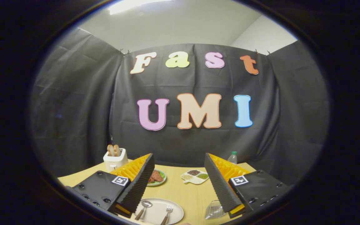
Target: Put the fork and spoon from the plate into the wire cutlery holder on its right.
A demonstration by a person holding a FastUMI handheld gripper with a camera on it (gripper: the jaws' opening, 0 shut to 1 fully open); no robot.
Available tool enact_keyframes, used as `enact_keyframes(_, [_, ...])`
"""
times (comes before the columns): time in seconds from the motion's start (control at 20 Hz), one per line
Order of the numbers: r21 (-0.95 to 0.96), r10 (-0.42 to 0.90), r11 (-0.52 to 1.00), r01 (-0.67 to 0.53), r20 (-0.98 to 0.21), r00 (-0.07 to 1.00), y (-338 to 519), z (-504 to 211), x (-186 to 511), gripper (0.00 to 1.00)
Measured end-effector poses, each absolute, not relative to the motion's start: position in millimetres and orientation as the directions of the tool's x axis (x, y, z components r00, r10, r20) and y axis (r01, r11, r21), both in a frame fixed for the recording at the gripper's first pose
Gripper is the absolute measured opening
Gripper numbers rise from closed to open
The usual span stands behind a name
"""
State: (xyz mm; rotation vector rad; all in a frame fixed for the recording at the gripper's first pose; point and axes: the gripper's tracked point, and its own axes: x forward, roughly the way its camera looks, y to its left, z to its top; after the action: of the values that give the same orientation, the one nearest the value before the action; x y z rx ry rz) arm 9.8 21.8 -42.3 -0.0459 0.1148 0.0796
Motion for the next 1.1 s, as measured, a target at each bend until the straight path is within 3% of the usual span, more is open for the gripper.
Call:
enact_keyframes(0.5, [-0.052,0.114,0.989,-0.141,-0.353,0.929,33.0,-133.7,6.6,1.0])
enact_keyframes(1.1, [-0.065,0.124,0.975,-0.211,-0.63,0.767,40.6,-253.4,-14.8,1.0])
